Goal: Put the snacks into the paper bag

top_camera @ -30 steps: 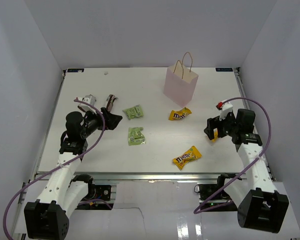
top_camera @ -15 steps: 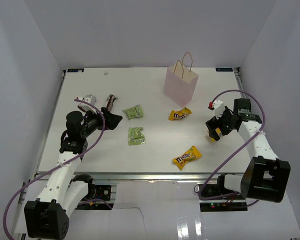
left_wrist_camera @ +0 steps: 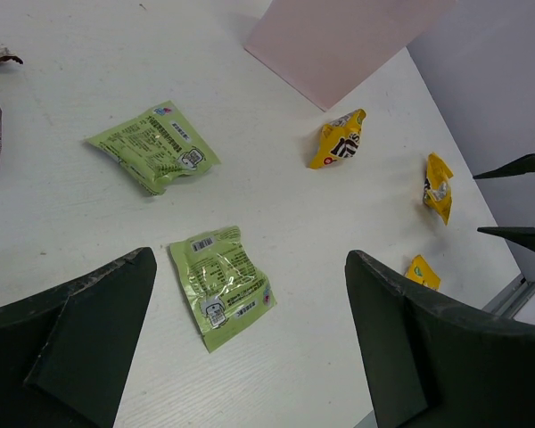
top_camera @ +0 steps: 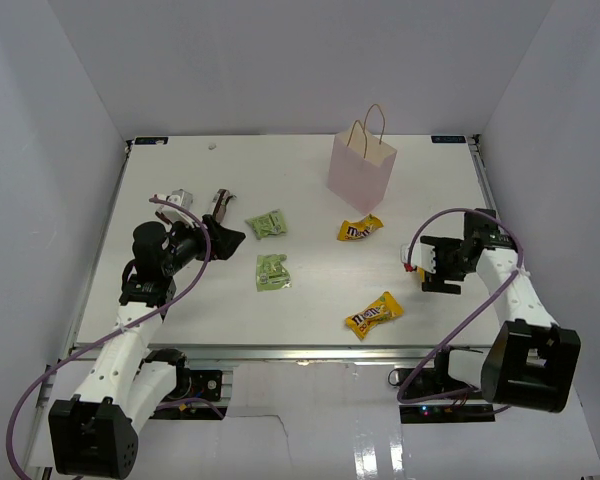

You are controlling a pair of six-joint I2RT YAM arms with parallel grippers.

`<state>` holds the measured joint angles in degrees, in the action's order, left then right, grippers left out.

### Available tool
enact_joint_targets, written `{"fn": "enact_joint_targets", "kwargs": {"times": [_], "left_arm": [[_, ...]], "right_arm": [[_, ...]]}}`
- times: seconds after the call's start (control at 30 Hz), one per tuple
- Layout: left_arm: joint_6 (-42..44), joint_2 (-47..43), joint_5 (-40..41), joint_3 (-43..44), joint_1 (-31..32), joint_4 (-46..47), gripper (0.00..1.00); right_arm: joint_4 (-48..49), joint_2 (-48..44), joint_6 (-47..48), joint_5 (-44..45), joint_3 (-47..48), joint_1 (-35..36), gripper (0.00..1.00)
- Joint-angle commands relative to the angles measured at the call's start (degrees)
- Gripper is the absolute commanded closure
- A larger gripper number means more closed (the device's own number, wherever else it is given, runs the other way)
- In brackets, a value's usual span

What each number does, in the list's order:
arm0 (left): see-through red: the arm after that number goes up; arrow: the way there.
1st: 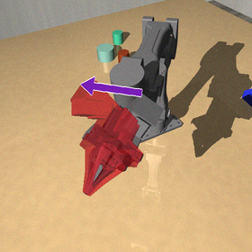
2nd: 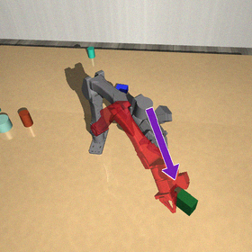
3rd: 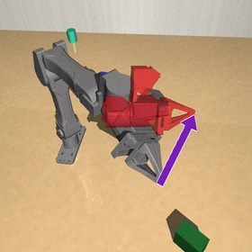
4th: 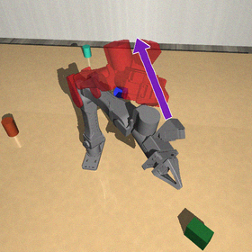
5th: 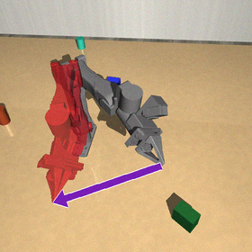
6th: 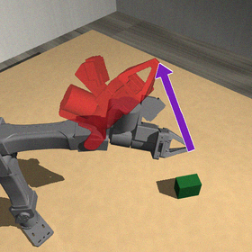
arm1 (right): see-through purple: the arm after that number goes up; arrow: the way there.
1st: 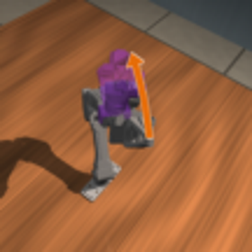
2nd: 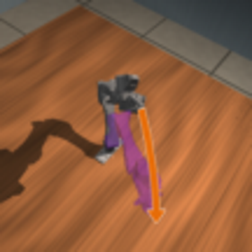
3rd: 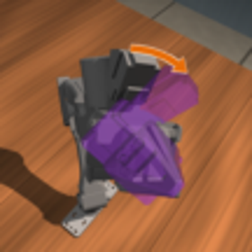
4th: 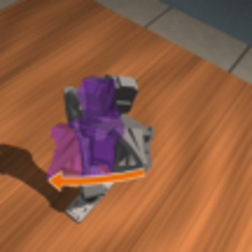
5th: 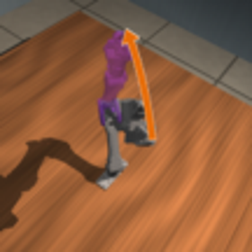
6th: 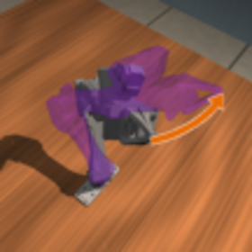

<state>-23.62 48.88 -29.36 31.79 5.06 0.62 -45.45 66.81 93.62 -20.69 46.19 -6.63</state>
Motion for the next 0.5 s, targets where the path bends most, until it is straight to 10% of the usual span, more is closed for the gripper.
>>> {"fn": "enact_joint_targets", "kwargs": {"times": [0.0, 0.47], "left_arm": [[-0.11, -0.37, -0.17, 2.22, 0.21, -0.18, 0.02], [0.06, -0.1, -0.08, 2.57, 0.21, -0.27, 0.02]], "right_arm": [[-5.26, 5.95, 16.94, -0.33, 3.28, 0.22, 0.17], [6.07, 17.04, 12.81, 2.84, 1.63, 0.48, 0.23]]}}
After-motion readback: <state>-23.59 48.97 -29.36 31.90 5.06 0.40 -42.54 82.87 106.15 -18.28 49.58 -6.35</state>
